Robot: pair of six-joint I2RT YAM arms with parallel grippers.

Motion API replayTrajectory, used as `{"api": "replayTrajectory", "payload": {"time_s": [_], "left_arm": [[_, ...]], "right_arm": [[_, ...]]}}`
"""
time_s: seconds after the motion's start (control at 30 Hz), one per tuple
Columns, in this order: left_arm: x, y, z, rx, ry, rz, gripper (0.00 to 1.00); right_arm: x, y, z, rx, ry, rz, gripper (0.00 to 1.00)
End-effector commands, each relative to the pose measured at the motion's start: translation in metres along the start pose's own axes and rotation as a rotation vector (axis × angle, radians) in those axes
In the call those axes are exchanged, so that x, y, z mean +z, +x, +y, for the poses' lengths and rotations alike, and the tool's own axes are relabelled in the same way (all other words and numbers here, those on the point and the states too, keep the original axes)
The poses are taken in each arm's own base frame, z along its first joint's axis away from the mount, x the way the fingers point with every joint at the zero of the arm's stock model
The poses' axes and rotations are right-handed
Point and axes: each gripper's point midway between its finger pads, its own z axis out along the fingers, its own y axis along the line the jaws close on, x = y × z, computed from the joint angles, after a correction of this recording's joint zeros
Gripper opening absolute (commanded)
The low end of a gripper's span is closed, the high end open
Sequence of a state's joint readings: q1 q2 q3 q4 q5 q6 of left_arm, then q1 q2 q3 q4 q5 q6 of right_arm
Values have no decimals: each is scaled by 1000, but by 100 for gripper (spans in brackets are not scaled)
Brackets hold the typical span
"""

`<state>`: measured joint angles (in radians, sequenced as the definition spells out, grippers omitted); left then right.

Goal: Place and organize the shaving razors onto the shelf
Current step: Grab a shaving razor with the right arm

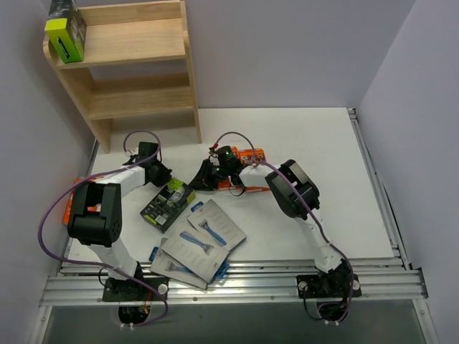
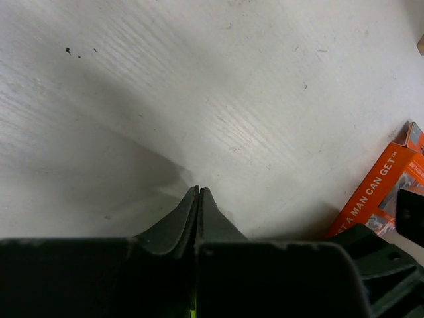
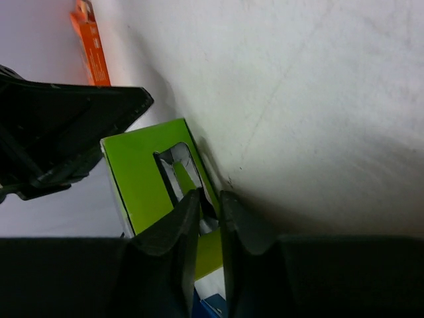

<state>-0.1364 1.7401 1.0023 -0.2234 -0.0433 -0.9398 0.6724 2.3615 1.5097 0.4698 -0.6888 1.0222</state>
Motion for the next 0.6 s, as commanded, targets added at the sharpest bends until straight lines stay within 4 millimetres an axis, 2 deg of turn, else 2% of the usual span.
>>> {"api": "replayTrajectory", "payload": {"time_s": [0.0,0.03,0.07,0.1,0.33,0.57], "left_arm": [[-2,-10,-24,-13,69,-32,2],[-2,-10,-23,-14,69,-32,2],[-3,-10,-24,-14,72,-33,2],[-4,-11,-25,-13,75,-35,2],[-17,-19,-27,2,81,-51,2],[-46,-46,-36,31,98,-111,2]], "right_arm": [[-8,15,4,62,-4,40,12],[-9,13,7,64,-16,35,7],[-11,10,19,54,-52,21,1],[-12,9,24,56,-68,17,0],[-30,-6,65,4,-144,-48,0],[-46,-18,103,-43,-220,-92,0]]}}
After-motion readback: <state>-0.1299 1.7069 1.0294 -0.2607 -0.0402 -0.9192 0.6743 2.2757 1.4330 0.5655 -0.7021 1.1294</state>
